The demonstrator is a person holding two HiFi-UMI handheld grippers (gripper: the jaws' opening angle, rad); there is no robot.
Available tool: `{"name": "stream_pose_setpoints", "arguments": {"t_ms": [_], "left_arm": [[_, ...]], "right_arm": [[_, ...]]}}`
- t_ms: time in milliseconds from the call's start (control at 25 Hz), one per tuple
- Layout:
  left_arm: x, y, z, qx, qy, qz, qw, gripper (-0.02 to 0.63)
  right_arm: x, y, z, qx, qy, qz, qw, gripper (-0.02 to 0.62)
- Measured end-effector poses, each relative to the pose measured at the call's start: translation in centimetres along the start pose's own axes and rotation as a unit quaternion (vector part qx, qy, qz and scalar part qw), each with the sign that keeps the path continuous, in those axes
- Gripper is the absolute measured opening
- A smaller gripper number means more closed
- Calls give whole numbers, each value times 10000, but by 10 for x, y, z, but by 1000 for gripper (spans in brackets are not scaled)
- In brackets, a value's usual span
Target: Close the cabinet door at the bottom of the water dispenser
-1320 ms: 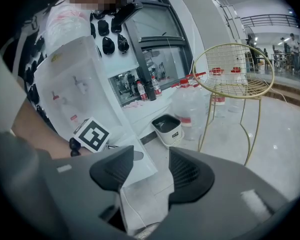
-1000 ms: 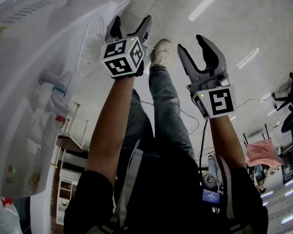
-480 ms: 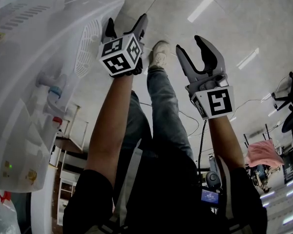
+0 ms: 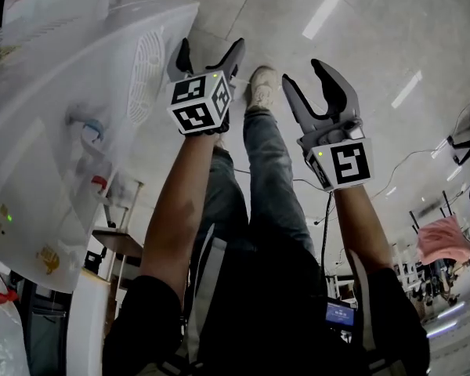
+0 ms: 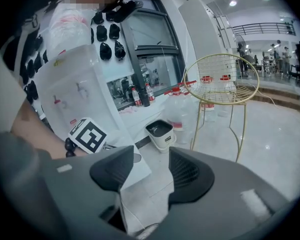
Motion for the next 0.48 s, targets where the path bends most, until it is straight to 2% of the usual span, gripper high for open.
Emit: {"name": "stream_pose_setpoints", "arguments": {"t_ms": [280,480], "left_arm": [[-40,-1,-18,331,484,-219,9980,511],[-95,5,-45,591,1021,-343,9924,503]], "right_arm": [[-41,4,36,126,379,-490,9980,218],[-86,15,68,140,617,-670,9957,218]]}}
Point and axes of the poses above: the fingertips, and each gripper's own axes: x forward along the fingers, z to its left, y out of its underside, the point moved 3 cm from there along -x, backward along the fingers, and after that the axes turned 10 degrees about x, right-handed, at the moved point
